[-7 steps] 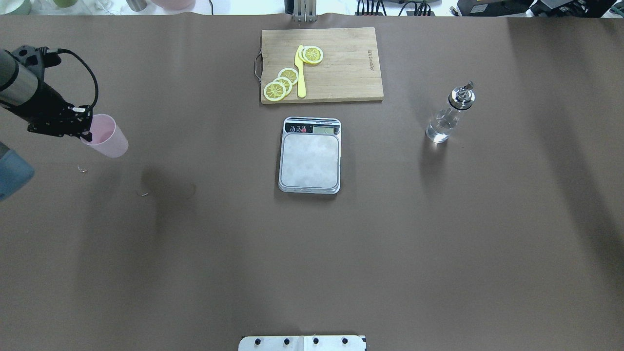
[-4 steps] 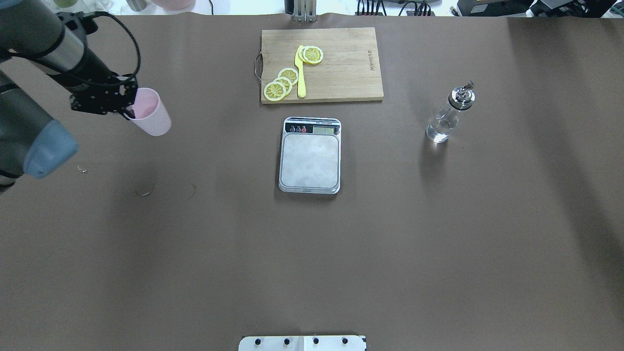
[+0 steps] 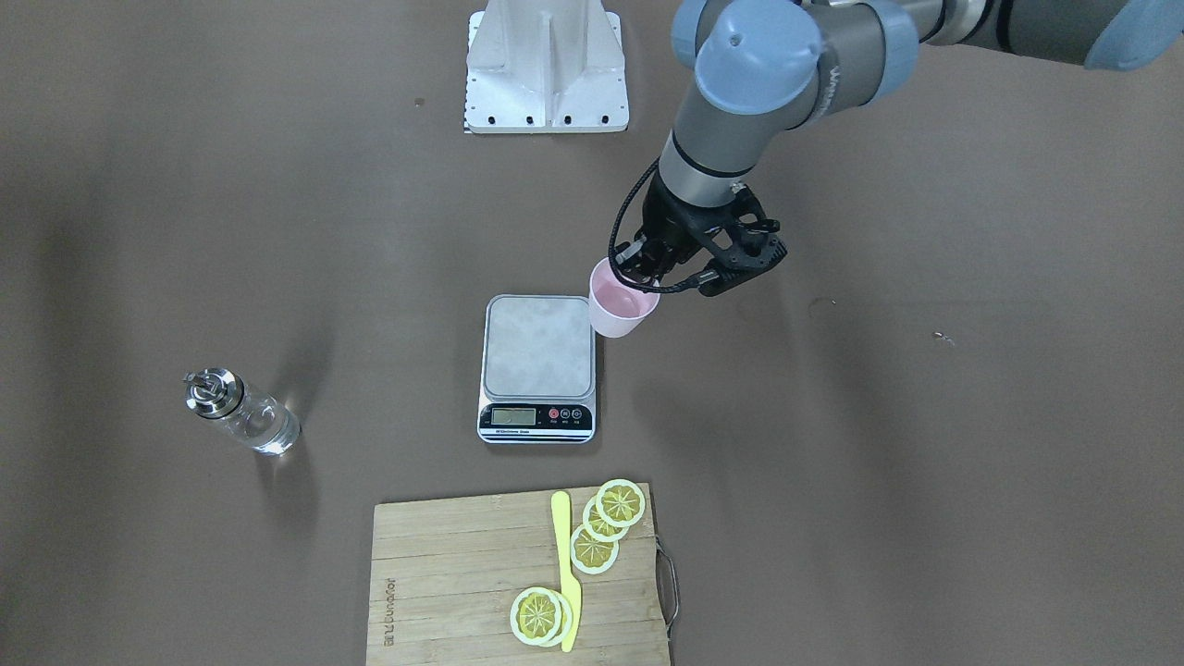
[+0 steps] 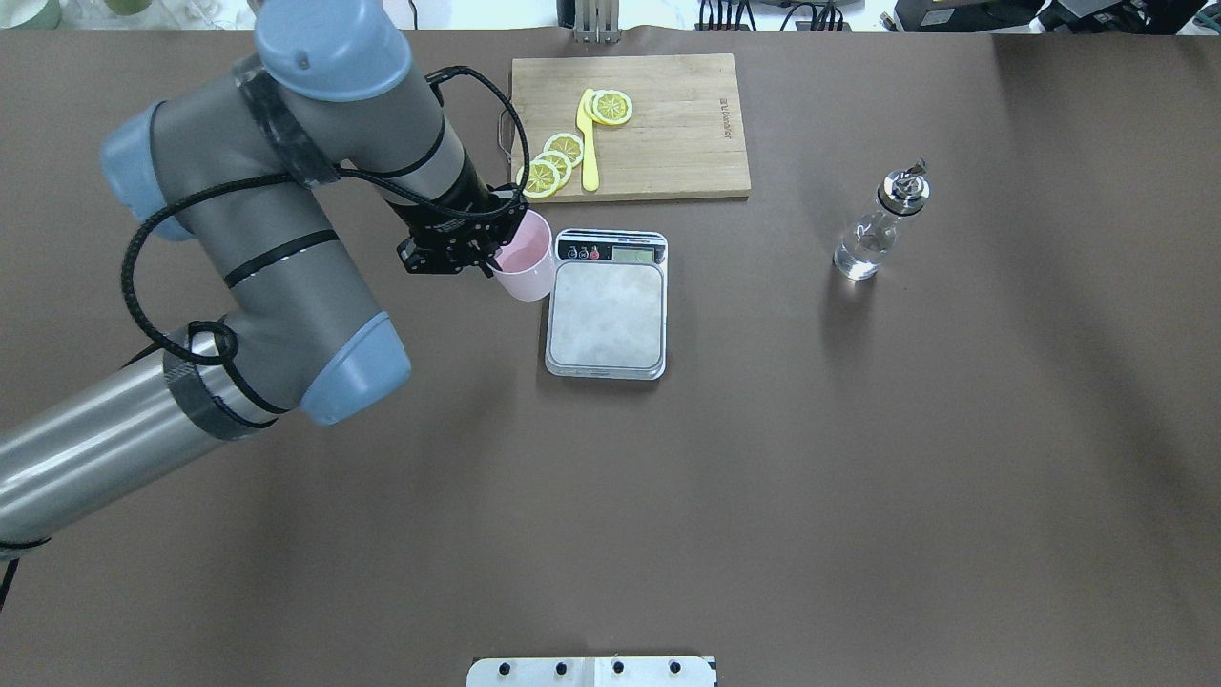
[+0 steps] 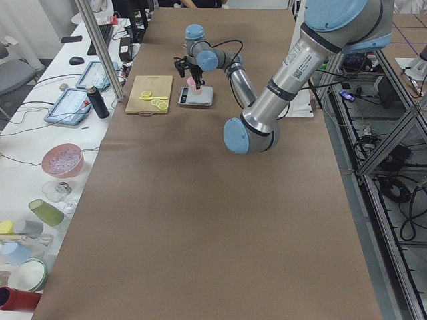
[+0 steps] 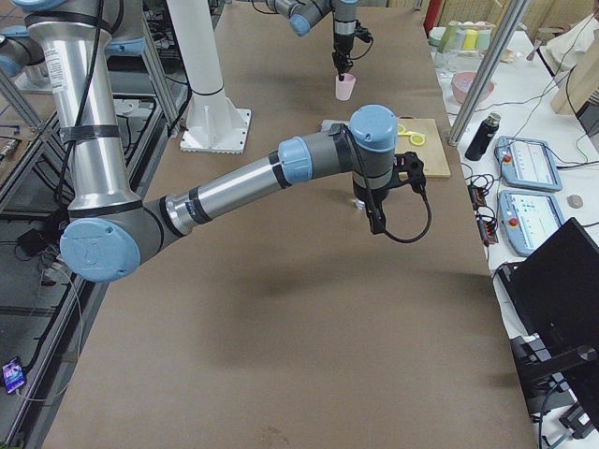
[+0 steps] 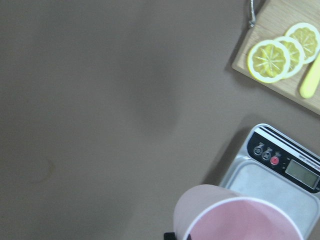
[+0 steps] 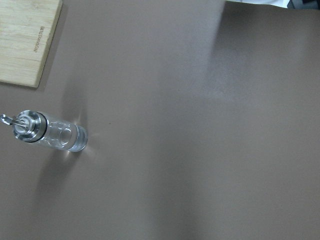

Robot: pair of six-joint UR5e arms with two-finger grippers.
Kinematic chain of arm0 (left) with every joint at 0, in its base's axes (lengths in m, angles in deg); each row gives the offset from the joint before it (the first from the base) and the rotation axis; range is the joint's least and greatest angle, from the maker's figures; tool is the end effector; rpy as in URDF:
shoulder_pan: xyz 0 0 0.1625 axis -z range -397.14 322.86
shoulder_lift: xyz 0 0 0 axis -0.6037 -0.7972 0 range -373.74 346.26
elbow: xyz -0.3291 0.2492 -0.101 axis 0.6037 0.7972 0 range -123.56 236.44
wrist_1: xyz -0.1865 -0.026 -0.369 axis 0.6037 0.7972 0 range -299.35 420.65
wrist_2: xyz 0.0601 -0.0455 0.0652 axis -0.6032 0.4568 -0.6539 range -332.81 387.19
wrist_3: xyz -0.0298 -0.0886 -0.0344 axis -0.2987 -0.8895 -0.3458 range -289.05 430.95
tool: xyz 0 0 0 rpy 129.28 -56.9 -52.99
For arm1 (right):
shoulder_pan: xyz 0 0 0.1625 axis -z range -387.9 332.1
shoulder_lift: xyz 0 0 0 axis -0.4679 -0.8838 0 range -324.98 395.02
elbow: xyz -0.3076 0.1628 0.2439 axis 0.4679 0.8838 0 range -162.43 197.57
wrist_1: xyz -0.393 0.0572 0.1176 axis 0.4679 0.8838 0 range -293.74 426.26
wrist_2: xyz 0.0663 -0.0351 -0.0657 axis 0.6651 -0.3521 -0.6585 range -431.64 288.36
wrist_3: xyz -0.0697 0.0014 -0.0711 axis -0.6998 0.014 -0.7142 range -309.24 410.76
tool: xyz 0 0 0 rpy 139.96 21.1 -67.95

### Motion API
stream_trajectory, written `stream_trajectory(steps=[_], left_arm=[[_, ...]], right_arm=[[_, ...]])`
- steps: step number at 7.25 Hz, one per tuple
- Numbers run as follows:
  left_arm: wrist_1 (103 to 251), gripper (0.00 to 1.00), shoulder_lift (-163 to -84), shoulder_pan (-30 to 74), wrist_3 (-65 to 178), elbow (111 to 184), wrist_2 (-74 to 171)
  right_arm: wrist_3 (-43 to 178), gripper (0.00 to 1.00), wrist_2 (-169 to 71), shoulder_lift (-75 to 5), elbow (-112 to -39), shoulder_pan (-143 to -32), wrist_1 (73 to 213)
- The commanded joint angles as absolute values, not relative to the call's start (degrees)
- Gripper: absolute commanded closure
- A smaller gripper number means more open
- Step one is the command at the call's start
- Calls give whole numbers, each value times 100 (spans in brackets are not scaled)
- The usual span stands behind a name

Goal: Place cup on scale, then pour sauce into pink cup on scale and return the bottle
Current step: 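Carry the pink cup with the left gripper onto the scale and lower it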

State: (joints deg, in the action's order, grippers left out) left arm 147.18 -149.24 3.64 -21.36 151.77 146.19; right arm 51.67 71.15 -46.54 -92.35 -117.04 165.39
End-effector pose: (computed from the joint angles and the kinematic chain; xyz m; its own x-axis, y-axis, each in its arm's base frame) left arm 0.4613 -0.5101 0.1420 0.5004 -0.4781 -0.7218 0.3215 0.8767 -0.3578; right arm 0.0463 -0.5222 0.4207 0.6010 -0.2563 0.7570 0.0046 0.9483 0.3174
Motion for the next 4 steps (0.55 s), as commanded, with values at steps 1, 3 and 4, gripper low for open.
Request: stream_trajectory(steps=[1, 3, 4], left_arm=[[14784, 100, -15628, 15, -2396, 14304, 14260], [14881, 100, -15648, -232, -2476, 14161, 14014], [14951, 100, -15648, -329, -2476, 14056, 13909]], right_arm=[[5173, 0, 7119, -4732, -9379, -11605, 16051], [5321, 0, 7110, -4716, -9405, -11579, 16004], [5348, 0, 7110, -4698, -9405, -11552, 16004]])
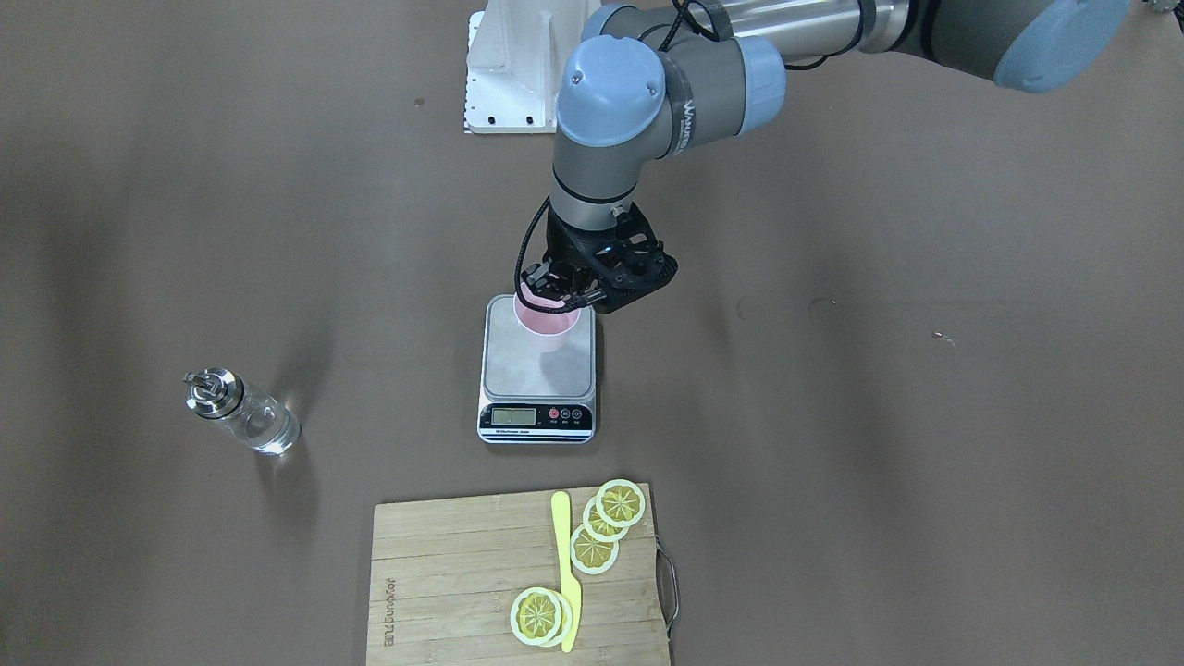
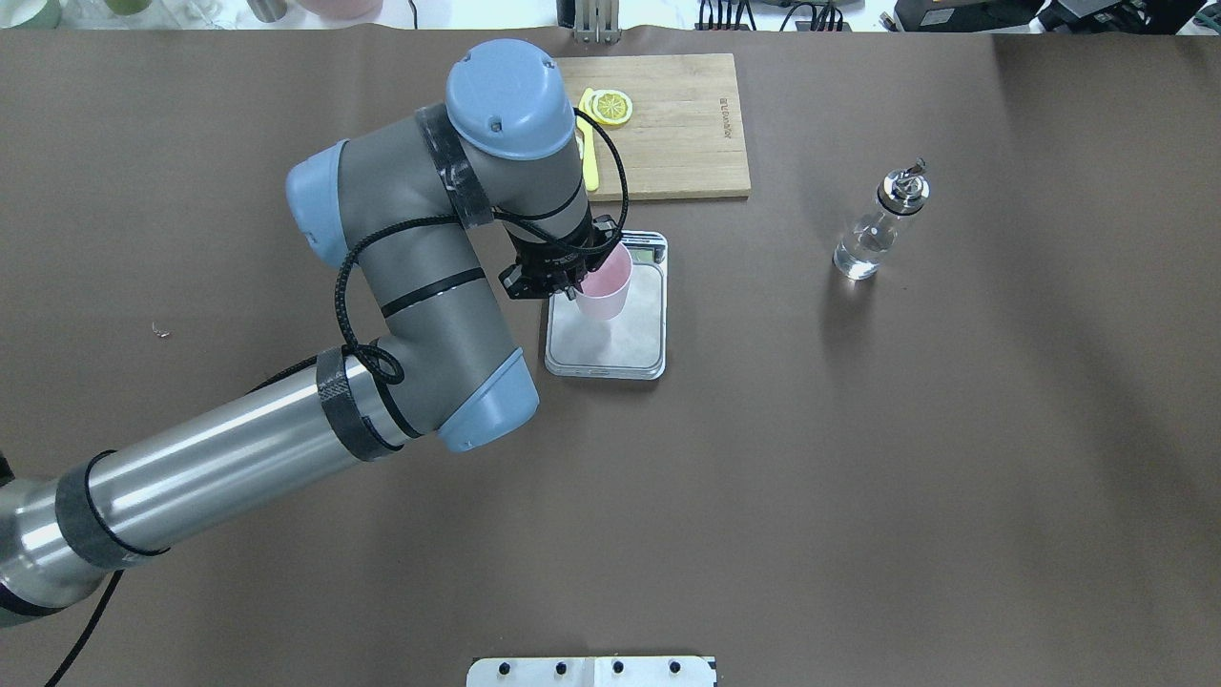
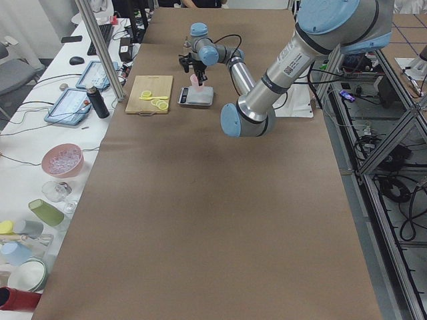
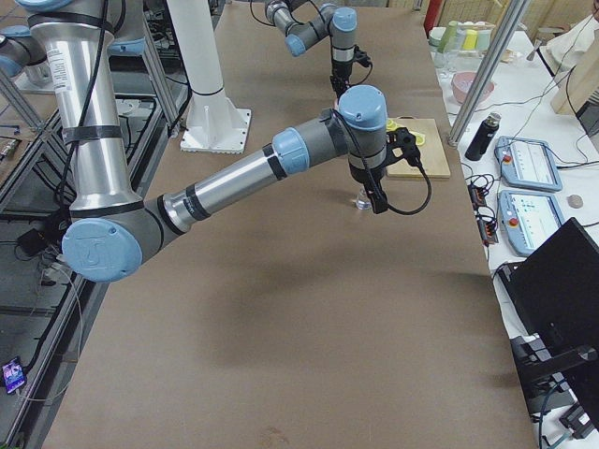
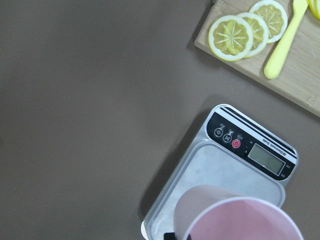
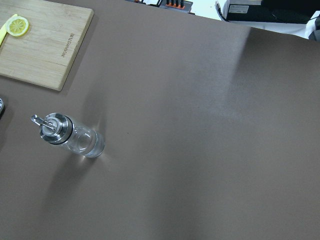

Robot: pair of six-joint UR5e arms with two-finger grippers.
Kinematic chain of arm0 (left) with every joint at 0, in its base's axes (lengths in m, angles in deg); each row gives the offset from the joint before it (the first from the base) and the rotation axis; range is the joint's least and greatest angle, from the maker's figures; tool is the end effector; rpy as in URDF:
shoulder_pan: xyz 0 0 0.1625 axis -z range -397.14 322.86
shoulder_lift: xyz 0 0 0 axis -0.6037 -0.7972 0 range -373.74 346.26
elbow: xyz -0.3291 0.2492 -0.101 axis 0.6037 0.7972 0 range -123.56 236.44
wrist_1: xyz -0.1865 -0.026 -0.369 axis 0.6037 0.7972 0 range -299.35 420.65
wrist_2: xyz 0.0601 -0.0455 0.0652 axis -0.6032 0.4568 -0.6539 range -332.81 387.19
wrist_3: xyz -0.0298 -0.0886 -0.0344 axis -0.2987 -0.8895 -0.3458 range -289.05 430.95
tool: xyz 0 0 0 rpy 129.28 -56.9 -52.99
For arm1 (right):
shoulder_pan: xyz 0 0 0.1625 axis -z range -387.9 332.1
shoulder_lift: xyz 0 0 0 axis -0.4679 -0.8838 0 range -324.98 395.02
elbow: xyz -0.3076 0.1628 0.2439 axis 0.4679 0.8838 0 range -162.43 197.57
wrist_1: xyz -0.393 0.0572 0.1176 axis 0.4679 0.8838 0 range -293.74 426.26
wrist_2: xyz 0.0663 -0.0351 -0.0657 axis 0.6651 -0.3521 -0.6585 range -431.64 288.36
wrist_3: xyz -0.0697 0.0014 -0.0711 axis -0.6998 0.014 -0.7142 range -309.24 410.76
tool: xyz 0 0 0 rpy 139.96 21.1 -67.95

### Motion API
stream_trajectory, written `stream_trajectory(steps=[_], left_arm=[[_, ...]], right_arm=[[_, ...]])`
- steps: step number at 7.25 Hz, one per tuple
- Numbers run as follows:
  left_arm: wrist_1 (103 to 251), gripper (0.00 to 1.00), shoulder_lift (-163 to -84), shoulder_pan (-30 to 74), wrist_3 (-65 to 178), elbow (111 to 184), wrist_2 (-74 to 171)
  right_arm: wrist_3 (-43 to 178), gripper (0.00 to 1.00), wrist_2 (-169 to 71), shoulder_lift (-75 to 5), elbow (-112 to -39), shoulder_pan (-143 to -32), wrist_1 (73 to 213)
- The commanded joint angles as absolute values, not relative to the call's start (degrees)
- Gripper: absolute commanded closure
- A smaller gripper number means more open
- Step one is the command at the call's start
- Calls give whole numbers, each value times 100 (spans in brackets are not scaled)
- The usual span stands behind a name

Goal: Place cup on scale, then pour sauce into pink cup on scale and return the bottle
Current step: 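Carry the pink cup with the left gripper onto the scale and lower it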

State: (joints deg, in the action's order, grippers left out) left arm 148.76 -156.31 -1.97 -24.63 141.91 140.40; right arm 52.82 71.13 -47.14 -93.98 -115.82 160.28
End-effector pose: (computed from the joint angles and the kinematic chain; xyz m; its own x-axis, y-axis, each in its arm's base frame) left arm 0.5465 -0.5001 0.1208 0.5348 -0.4861 -0.6912 0.3506 0.8719 -0.3419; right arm 0.0354 -0.5172 0.4028 0.5932 -0.3302 0.7343 0.0115 0.9154 0.4024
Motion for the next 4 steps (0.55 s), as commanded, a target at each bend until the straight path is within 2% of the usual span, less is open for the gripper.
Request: stream_trajectory(steps=[1, 3, 4], left_arm=[[15117, 100, -15639, -391, -2485, 13994, 13838], [15364, 100, -15630, -391, -2589, 13941, 13838], [15356, 68, -15622, -383, -2608, 13940, 13829]], right_arm=[[5366, 0, 7110, -4680, -9440, -11552, 16004], [5366, 0, 7101, -4663, -9449, -11517, 16004], [5366, 0, 7101, -4654, -9458, -11517, 16004]])
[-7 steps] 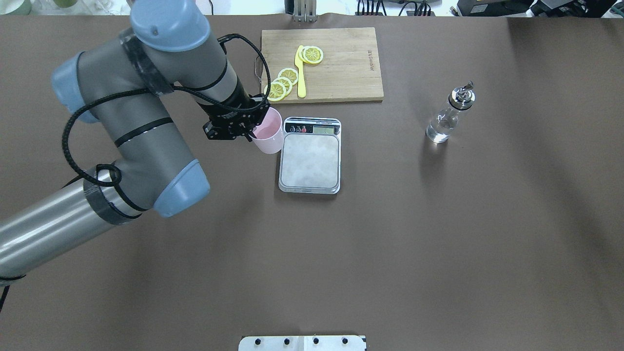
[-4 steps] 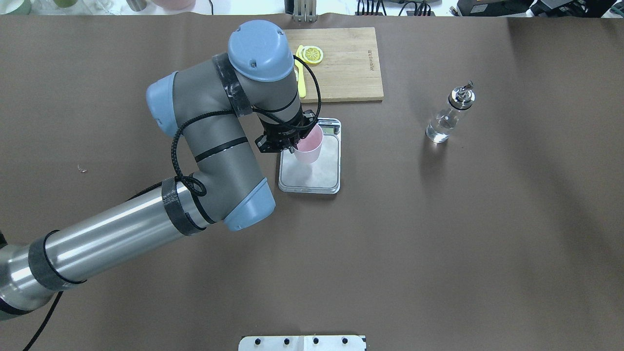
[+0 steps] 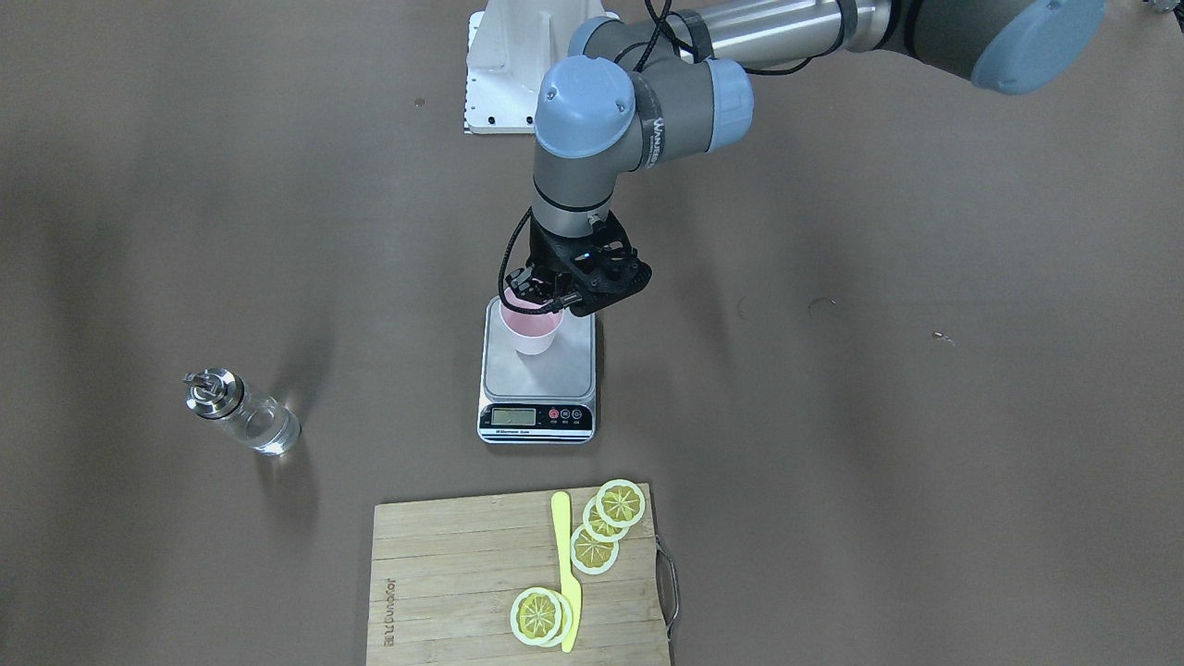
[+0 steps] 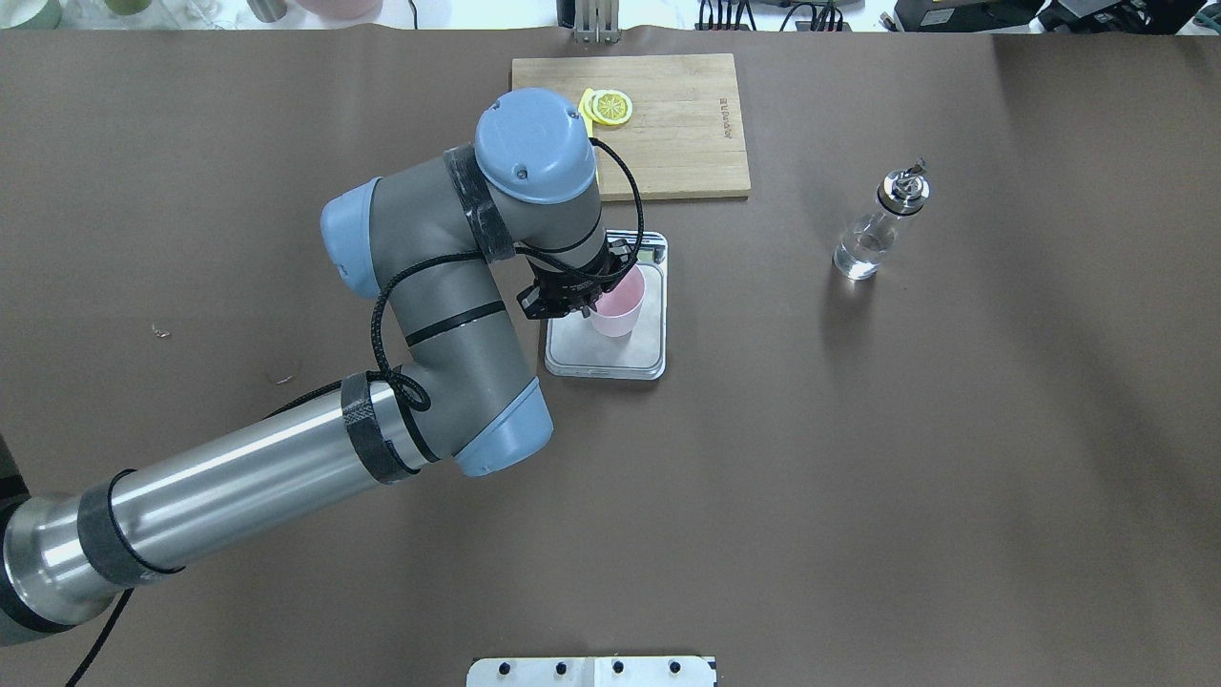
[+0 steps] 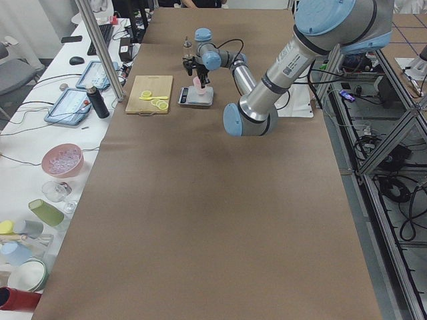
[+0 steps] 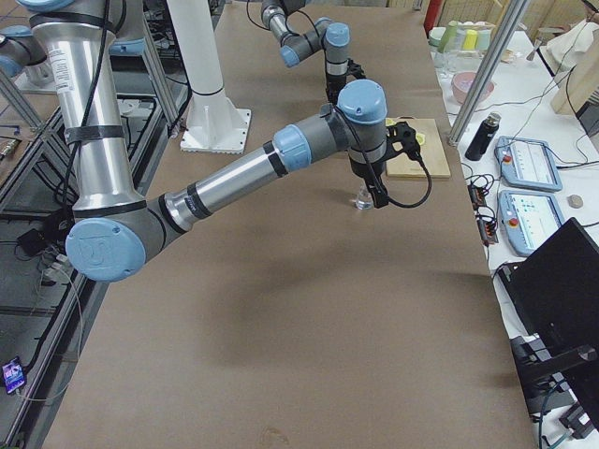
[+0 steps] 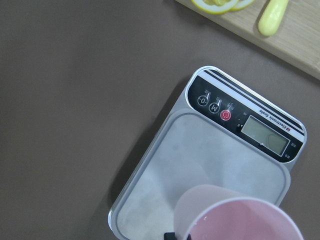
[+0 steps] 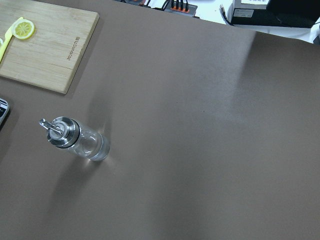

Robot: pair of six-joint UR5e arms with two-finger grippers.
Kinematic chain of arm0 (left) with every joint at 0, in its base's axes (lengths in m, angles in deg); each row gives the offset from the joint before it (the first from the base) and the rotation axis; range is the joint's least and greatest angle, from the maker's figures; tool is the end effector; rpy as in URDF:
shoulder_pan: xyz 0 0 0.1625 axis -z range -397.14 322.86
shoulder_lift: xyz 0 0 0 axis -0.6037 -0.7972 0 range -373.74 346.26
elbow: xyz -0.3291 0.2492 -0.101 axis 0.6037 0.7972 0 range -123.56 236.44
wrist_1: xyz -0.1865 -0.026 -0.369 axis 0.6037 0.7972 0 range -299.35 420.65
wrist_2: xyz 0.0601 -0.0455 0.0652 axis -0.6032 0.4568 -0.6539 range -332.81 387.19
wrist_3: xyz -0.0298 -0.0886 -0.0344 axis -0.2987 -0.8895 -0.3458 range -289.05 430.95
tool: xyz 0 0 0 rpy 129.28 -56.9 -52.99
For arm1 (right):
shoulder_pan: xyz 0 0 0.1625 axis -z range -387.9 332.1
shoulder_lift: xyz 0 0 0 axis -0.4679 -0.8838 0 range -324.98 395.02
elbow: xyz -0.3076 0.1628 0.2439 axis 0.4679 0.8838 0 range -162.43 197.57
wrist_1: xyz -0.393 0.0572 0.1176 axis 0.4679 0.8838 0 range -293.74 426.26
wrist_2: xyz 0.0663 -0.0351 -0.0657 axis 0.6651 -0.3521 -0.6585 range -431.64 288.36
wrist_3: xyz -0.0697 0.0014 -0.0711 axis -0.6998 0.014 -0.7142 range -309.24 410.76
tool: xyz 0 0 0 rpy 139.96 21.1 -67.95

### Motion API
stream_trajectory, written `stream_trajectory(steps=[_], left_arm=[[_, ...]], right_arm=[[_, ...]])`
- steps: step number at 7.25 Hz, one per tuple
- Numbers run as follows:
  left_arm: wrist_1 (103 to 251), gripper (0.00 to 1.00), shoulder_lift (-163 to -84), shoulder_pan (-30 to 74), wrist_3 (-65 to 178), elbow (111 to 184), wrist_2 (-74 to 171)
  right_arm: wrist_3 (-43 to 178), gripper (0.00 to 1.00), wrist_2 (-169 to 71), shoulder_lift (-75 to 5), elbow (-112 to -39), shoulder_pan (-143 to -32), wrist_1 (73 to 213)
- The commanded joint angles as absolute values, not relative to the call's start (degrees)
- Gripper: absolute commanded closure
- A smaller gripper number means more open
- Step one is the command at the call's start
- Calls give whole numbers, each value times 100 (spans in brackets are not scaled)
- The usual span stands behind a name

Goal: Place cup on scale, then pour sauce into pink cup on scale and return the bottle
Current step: 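Carry the pink cup with the left gripper onto the scale and lower it, then open the left gripper and lift away while the right arm reaches toward the bottle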

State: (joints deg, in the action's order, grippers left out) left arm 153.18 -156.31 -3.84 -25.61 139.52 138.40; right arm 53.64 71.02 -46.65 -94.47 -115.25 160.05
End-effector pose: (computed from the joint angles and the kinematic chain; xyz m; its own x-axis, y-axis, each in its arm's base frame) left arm 0.5713 -0.4915 0.1280 0.5210 -0.4696 -0.7128 0.3482 0.8793 -0.3248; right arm 0.0303 -0.5180 0.3942 0.5909 -0.3380 0.7325 0.0117 0.9115 0.4112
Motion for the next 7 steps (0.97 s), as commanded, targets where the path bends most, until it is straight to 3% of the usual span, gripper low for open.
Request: stream_trajectory(steps=[1, 2, 3, 5, 7], left_arm=[[15364, 46, -15604, -383, -2608, 13940, 13698], [15364, 18, -15604, -374, -2564, 13984, 13601], [15303, 2, -15586, -278, -2503, 14185, 13609], [14814, 1, -14931, -23, -2162, 15322, 13670], [14363, 1, -14743, 310, -1826, 15751, 14065]], right_arm=[[5366, 0, 7101, -4645, -9458, -11517, 16004], [5366, 0, 7092, -4636, -9510, -11517, 16004], [5401, 0, 7075, -4619, -9597, -11491, 16004], [6387, 1, 6508, -4714, -9992, -11002, 15317], [7832, 0, 5359, -5719, -9994, -9906, 12687]])
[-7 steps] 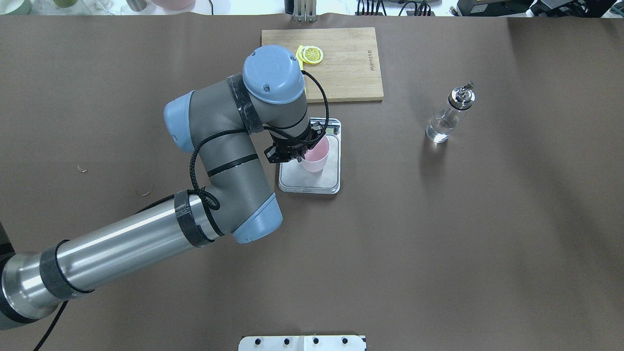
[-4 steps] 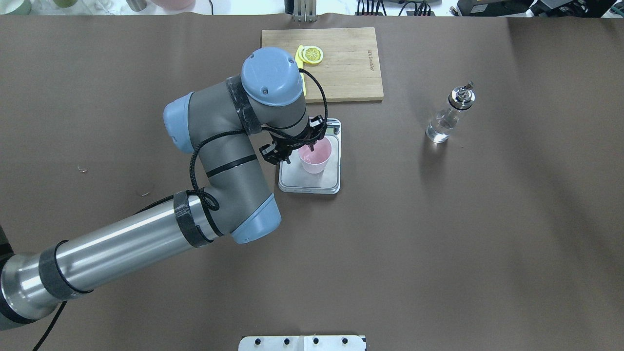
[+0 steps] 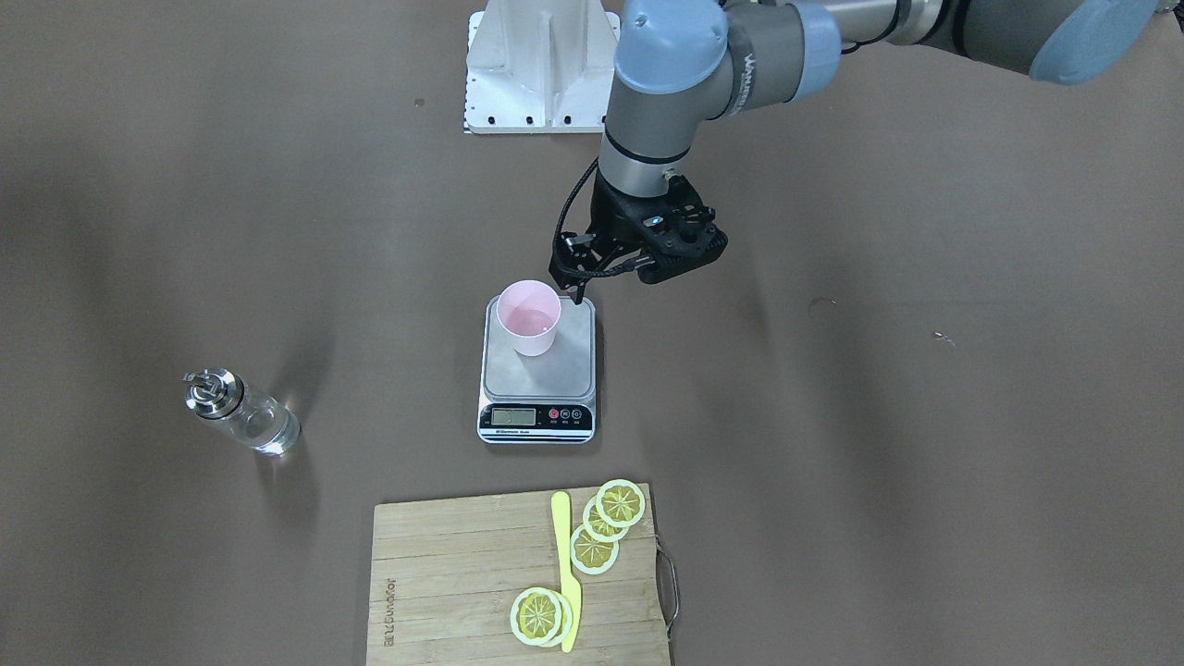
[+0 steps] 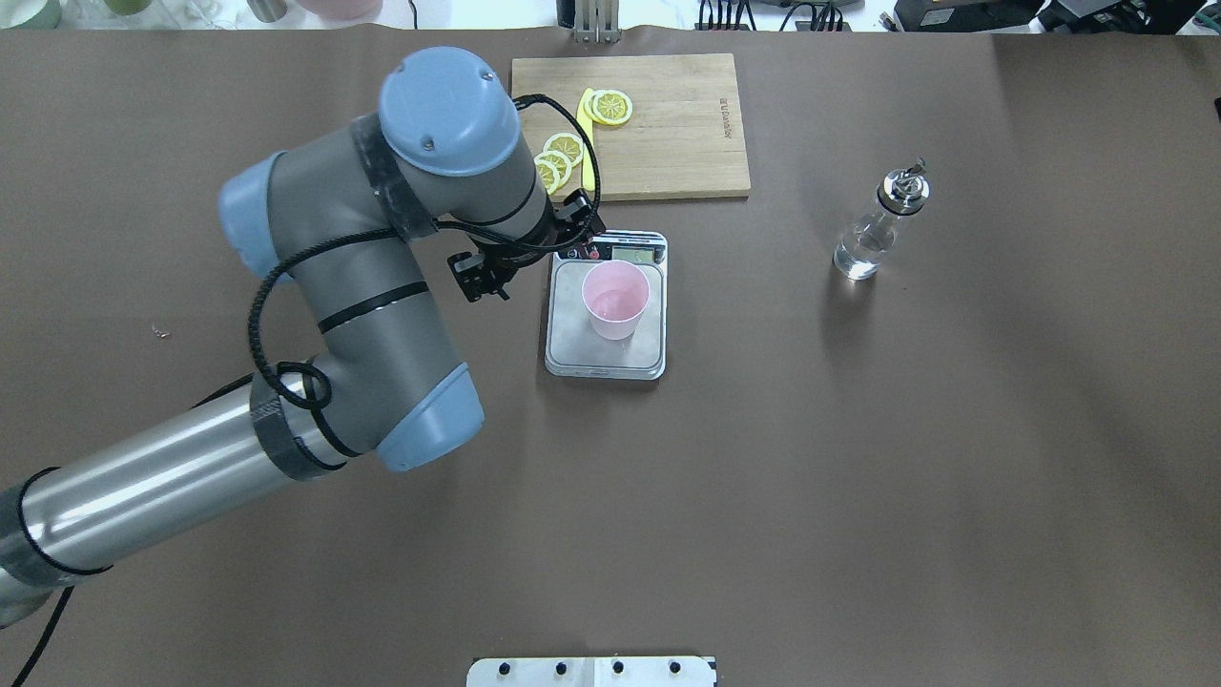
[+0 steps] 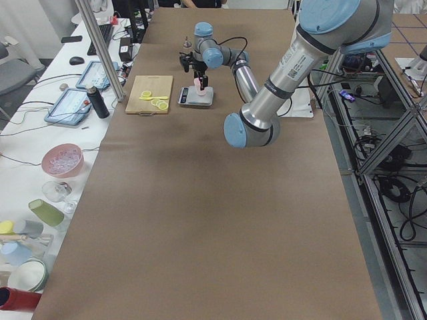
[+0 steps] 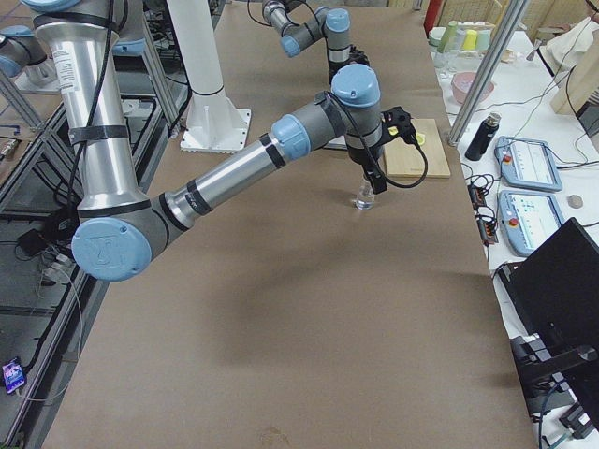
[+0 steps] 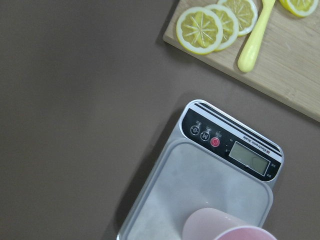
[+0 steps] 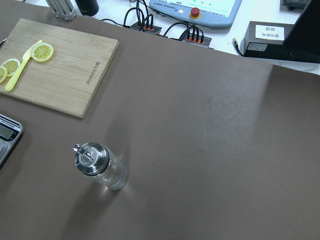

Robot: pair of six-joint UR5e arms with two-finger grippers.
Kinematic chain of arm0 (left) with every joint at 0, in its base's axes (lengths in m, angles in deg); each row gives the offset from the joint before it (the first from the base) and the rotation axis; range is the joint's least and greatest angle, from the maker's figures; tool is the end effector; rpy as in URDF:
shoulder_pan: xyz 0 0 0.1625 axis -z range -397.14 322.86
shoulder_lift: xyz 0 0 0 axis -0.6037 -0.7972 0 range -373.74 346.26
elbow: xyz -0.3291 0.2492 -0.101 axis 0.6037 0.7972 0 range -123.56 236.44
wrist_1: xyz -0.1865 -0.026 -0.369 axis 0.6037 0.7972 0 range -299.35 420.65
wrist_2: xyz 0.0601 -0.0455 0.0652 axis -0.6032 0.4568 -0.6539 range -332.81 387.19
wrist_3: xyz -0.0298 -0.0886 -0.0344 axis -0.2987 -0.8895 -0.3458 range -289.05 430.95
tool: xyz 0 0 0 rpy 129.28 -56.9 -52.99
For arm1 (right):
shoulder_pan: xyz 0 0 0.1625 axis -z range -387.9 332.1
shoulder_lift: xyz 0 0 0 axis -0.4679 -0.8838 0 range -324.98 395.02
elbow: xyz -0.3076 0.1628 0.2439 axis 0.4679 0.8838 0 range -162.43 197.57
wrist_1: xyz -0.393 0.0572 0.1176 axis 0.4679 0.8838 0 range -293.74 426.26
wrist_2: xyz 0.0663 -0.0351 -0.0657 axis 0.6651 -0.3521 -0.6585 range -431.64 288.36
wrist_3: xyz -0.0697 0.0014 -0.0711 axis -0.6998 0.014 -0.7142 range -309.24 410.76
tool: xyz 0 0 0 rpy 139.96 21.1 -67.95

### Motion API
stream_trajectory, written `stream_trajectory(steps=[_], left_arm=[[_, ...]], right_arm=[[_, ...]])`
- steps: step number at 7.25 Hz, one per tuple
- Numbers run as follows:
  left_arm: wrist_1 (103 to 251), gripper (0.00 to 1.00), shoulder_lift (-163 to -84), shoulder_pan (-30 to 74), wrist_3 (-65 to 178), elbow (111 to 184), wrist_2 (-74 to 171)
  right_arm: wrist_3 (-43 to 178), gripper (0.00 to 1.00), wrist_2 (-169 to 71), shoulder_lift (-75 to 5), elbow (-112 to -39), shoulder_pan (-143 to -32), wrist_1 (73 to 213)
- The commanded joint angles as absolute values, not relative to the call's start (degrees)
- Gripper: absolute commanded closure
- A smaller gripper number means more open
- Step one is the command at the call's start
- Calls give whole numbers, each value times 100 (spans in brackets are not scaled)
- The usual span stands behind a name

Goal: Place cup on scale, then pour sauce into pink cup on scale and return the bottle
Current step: 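Open the left gripper and lift away while the right arm reaches toward the bottle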

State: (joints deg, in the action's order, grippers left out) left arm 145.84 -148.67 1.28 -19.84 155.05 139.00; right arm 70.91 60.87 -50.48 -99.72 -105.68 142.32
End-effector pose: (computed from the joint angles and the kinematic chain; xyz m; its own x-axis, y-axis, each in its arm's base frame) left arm 0.4639 -0.4908 0.1341 0.5119 -0.4223 -0.7481 0.3652 0.8952 -0.2554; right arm -0.0388 -0.4917 0.3595 0.6313 -0.3553 0.6894 -0.0742 0.8571 0.5098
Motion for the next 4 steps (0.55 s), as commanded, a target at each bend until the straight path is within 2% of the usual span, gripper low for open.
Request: stream_trajectory(steps=[1, 3, 4], left_arm=[[14362, 1, -14656, 338, -1739, 15760, 14075], [14371, 1, -14611, 382, -1720, 15760, 14075], [14371, 1, -14611, 391, -1720, 15760, 14066]], right_arm=[[8454, 0, 4369, -6144, -9950, -9126, 11560], [9352, 0, 2906, -6402, -9854, -7849, 10690], [9774, 0, 2404, -6429, -9531, -7365, 9982]])
